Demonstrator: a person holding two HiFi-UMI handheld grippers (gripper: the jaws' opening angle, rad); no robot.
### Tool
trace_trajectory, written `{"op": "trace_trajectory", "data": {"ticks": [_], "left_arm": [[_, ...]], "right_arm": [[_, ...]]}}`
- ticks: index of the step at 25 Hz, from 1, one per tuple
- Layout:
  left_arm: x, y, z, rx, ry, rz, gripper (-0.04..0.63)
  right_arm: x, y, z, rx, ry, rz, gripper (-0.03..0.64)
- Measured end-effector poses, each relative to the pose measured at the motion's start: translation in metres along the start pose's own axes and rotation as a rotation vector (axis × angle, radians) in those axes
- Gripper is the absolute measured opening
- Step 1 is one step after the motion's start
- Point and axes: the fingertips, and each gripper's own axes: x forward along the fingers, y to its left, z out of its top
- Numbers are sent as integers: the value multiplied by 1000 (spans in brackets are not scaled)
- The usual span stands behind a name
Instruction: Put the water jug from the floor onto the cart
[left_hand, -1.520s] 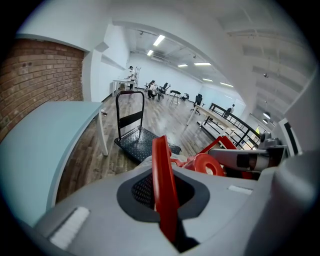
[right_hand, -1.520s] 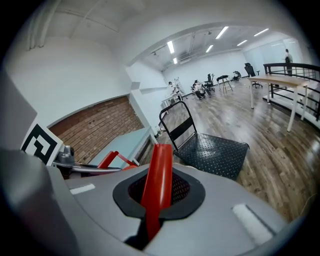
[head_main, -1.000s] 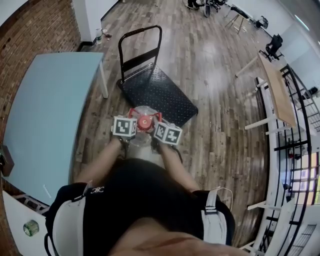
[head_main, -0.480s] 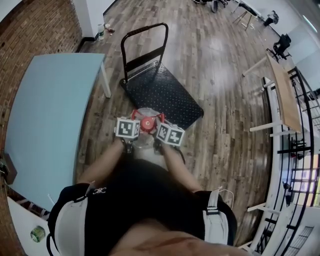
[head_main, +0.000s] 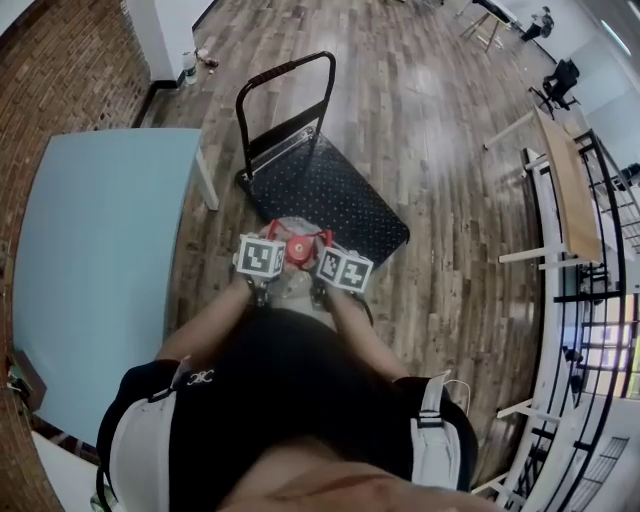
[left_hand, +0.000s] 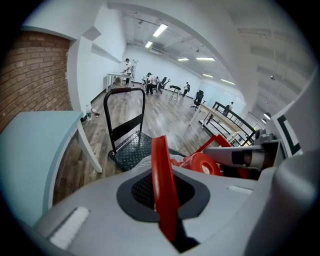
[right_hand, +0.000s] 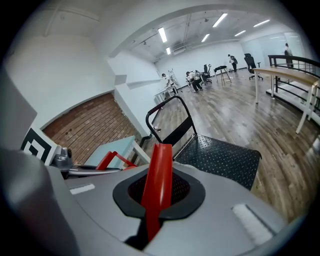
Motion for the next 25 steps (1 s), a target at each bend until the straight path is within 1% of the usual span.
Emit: {"op": "trace_trajectory", "data": {"ticks": [6, 13, 20, 25], "left_arm": [[18, 26, 50, 16, -16, -18, 11], [40, 60, 96, 16, -22, -70, 11], [70, 67, 110, 35, -7, -68, 11], [98, 74, 109, 55, 57, -45, 11]], "right_arm": [[32, 7, 43, 6, -24, -13, 18], [67, 11, 88, -2, -51, -19, 18], [91, -1, 98, -1, -16, -67, 18], [113, -17, 99, 16, 23, -89, 18]]}}
